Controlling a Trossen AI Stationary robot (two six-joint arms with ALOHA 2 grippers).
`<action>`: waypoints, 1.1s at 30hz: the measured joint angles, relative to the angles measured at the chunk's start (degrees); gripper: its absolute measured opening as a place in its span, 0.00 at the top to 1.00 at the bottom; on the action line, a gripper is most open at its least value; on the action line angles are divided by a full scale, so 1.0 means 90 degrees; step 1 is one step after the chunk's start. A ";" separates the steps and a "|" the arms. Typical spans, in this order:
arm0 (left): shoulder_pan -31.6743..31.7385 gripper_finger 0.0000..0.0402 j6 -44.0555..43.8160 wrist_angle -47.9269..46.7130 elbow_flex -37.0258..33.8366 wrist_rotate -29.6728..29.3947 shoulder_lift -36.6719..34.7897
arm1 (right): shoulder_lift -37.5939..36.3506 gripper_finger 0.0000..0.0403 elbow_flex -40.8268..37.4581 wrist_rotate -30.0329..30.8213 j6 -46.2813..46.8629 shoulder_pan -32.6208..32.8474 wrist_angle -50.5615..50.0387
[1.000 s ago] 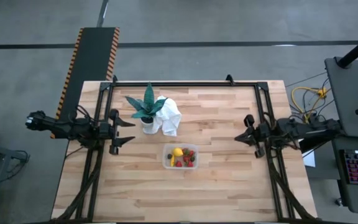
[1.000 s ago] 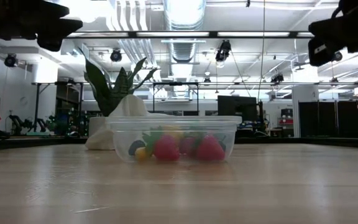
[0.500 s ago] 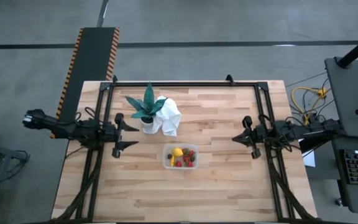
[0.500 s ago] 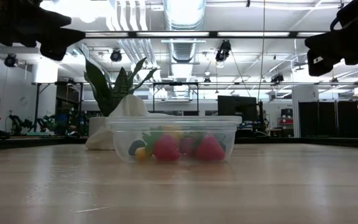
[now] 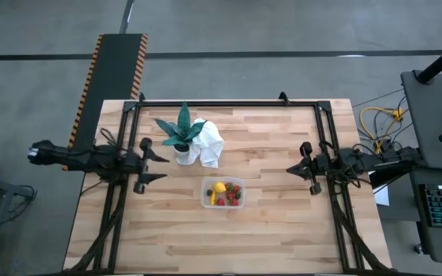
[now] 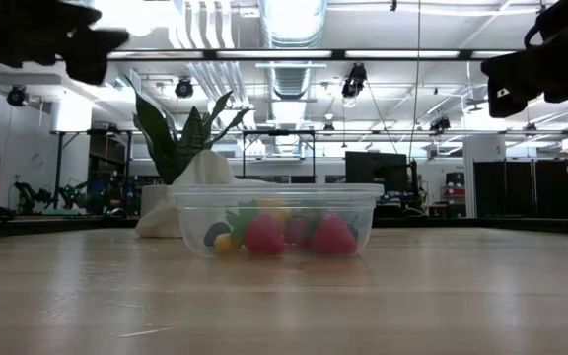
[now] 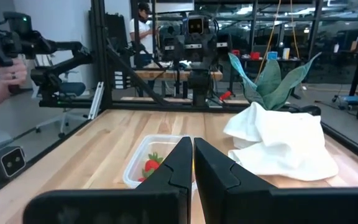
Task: Pick and placing Produce into tupperware
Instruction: Return to Home Position
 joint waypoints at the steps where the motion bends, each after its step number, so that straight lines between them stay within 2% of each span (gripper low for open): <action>1: 0.0047 0.50 0.0001 -0.0085 0.0002 0.0100 -0.0127 | 0.0000 0.98 0.0000 0.0000 -0.0019 0.0000 0.0022; 6: 0.0133 0.58 -0.0065 -0.0735 -0.0036 0.0094 -0.0490 | 0.0002 0.98 0.0005 0.0002 -0.0088 0.0000 0.0158; 11: 0.0150 0.63 -0.0064 -0.0678 -0.0291 0.0005 -0.0666 | 0.0010 0.98 0.0005 0.0026 -0.0188 -0.0001 0.0244; 14: 0.0160 0.68 -0.0042 -0.0671 -0.0524 -0.0142 -0.0792 | 0.0012 0.98 0.0005 0.0319 -0.0214 0.0000 0.0237; 18: 0.0162 0.82 0.0029 -0.0601 -0.0583 -0.0238 -0.0985 | 0.0012 0.98 0.0005 0.0868 -0.0348 -0.0001 0.0238; 22: 0.0160 0.98 0.0222 -0.0645 -0.0596 -0.0563 -0.1142 | 0.0019 0.98 0.0005 0.0993 -0.0356 0.0000 0.0206; 28: 0.0162 1.00 0.0274 -0.0664 -0.0834 -0.0906 -0.1138 | 0.0059 0.98 0.0005 0.1254 -0.0570 0.0000 0.0163; 33: 0.0162 1.00 0.0268 -0.0463 -0.0963 -0.0929 -0.1110 | 0.0169 0.98 0.0005 0.1275 -0.0402 0.0000 0.0070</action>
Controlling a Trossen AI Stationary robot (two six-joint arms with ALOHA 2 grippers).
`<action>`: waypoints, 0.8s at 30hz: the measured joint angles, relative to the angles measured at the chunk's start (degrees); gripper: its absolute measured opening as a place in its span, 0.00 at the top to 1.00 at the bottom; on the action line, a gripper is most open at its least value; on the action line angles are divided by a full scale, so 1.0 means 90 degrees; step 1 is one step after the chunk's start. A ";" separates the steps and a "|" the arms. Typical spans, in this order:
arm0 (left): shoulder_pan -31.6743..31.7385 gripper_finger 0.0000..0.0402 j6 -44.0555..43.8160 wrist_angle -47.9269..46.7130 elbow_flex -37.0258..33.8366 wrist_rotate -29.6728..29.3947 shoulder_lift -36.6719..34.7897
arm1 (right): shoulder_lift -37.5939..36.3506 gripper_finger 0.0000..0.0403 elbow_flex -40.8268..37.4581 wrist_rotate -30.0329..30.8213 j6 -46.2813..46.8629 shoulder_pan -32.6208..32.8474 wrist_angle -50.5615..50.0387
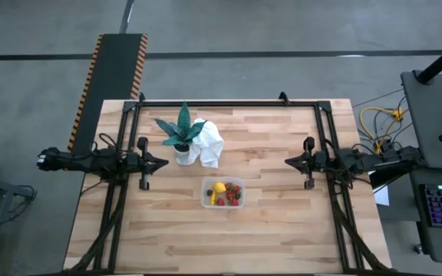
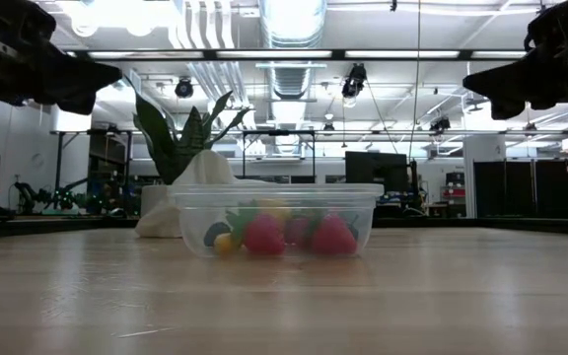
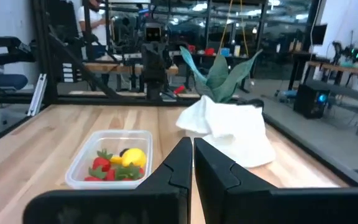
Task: Pick and placing Produce into tupperware
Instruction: Return to Home Position
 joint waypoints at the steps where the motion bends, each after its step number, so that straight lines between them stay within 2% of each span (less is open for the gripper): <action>1: 0.0000 1.00 0.0000 0.0010 0.0003 -0.0008 -0.0001 | 0.0027 0.98 0.0000 -0.0014 0.0082 -0.0002 -0.0032; 7: 0.0000 1.00 0.0000 -0.0017 0.0006 -0.0010 -0.0044 | 0.0040 0.98 0.0000 -0.0102 0.0292 -0.0002 -0.0187; 14: 0.0000 1.00 0.0000 -0.0023 -0.0016 -0.0011 -0.0064 | -0.0013 0.98 -0.0002 0.0161 0.0351 -0.0187 -0.0395; 18: 0.0000 1.00 0.0002 -0.0018 -0.0016 -0.0010 -0.0079 | -0.0055 0.98 0.0000 -0.0493 0.0224 -0.0690 0.0036; 24: 0.0000 1.00 0.0006 -0.0017 -0.0016 0.0009 -0.0148 | -0.0041 0.98 -0.0002 -0.1435 0.0709 -0.1516 -0.0449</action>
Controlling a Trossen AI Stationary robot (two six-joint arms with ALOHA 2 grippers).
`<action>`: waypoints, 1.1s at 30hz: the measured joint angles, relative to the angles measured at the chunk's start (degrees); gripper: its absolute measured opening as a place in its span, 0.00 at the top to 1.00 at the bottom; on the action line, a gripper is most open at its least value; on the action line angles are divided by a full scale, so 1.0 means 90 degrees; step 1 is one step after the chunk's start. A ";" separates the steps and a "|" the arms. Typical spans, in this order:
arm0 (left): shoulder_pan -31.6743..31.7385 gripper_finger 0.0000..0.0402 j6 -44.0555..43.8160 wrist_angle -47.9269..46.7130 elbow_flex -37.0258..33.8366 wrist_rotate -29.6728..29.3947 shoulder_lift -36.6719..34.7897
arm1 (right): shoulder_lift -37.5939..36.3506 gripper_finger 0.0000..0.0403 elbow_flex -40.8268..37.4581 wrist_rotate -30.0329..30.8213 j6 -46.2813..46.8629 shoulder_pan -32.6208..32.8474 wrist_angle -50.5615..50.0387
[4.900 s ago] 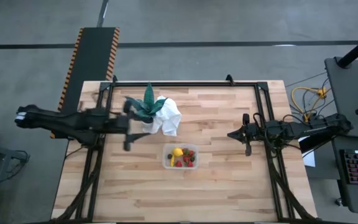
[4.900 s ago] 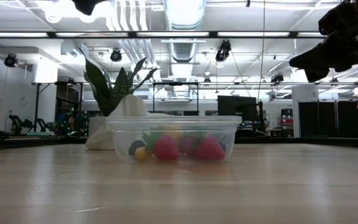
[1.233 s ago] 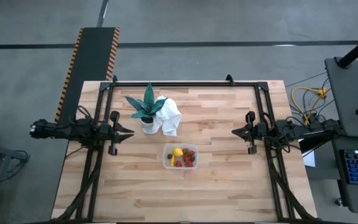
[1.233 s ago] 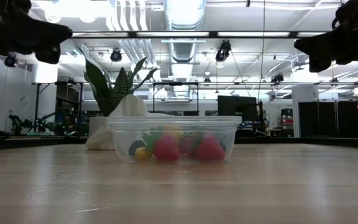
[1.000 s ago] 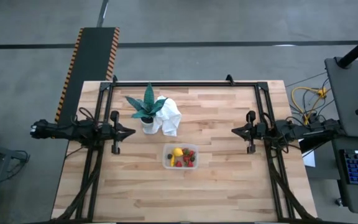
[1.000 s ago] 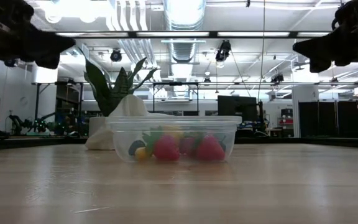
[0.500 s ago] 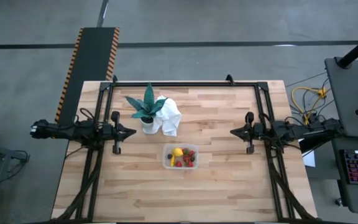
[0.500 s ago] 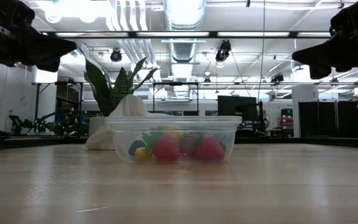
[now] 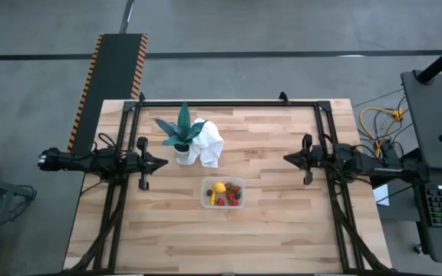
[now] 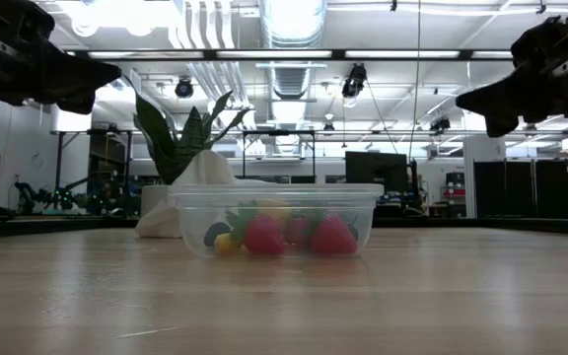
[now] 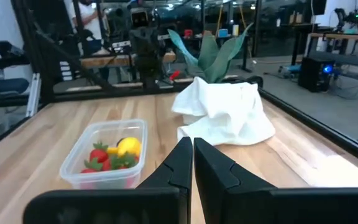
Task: Pick and placing Produce into tupperware
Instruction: Return to Home Position
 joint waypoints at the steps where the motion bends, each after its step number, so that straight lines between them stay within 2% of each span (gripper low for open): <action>1: 0.0000 1.00 -0.0002 0.0003 0.0000 0.0003 -0.0001 | -0.0006 0.98 0.0000 -0.0071 0.0023 -0.0046 0.0005; 16: -0.0002 1.00 -0.0300 -0.0158 -0.0030 0.0061 0.0364 | -0.0001 0.98 -0.0002 -0.0281 -0.0211 -0.0065 -0.0174; 20: -0.0001 1.00 -0.0292 -0.0111 -0.0036 0.0416 0.0393 | -0.0001 0.98 -0.0002 -0.0291 -0.0306 -0.0065 -0.0170; 23: -0.0002 1.00 -0.0226 -0.0112 -0.0039 0.0672 0.0367 | -0.0001 0.98 -0.0002 -0.0351 -0.0329 -0.0065 -0.0158; 33: 0.0057 1.00 -0.0056 -0.0255 -0.0029 0.0725 -0.0041 | -0.0001 0.98 -0.0002 -0.0355 -0.0396 -0.0068 -0.0069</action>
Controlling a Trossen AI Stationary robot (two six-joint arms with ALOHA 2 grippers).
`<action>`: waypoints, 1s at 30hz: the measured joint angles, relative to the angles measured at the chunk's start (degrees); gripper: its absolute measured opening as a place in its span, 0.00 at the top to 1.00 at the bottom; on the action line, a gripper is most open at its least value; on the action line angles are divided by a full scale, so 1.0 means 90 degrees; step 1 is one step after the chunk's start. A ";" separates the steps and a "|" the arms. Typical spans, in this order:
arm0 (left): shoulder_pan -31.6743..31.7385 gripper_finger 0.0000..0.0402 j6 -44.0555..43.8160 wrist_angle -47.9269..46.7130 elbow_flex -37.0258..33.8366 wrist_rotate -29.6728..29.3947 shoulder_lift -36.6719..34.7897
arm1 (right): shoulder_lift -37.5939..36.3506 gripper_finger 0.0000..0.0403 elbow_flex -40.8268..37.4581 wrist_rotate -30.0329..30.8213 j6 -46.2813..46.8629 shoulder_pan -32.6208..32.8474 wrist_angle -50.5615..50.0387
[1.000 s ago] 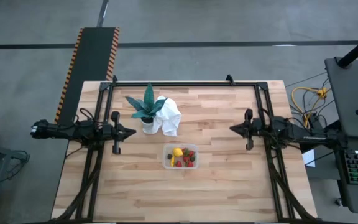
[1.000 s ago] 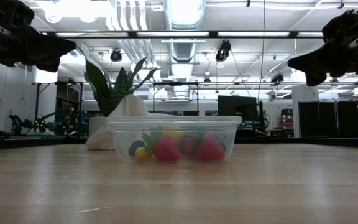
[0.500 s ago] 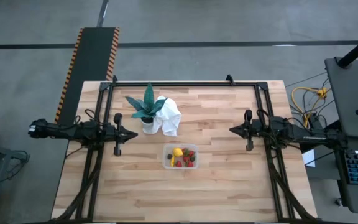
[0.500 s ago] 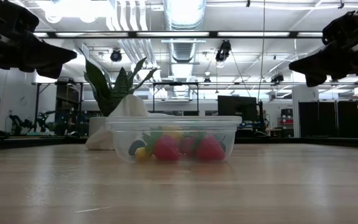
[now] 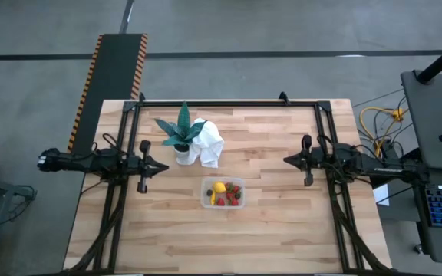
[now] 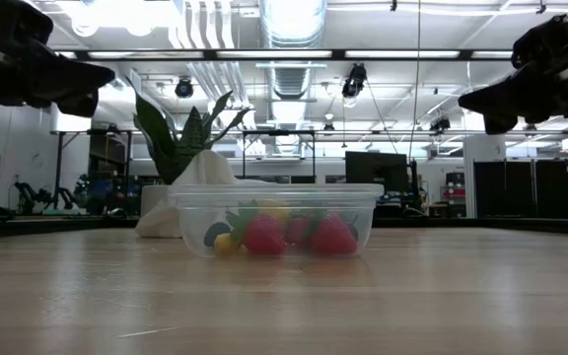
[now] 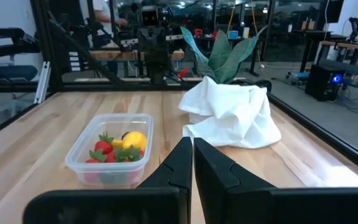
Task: Pick and placing Produce into tupperware
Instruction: Return to Home Position
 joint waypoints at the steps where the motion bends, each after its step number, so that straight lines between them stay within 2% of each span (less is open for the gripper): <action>1: 0.0009 1.00 -0.0006 -0.0012 0.0000 0.0024 -0.0004 | 0.0000 0.98 0.0000 -0.0001 0.0000 0.0000 0.0039; 24: 0.0009 1.00 -0.0079 -0.0046 -0.0005 0.0132 0.0162 | 0.0002 0.98 0.0000 0.0171 -0.0094 0.0000 0.0061; 30: 0.0009 1.00 -0.0085 -0.0036 -0.0006 0.0130 0.0166 | 0.0002 0.98 0.0000 0.0168 0.0879 0.0007 0.0060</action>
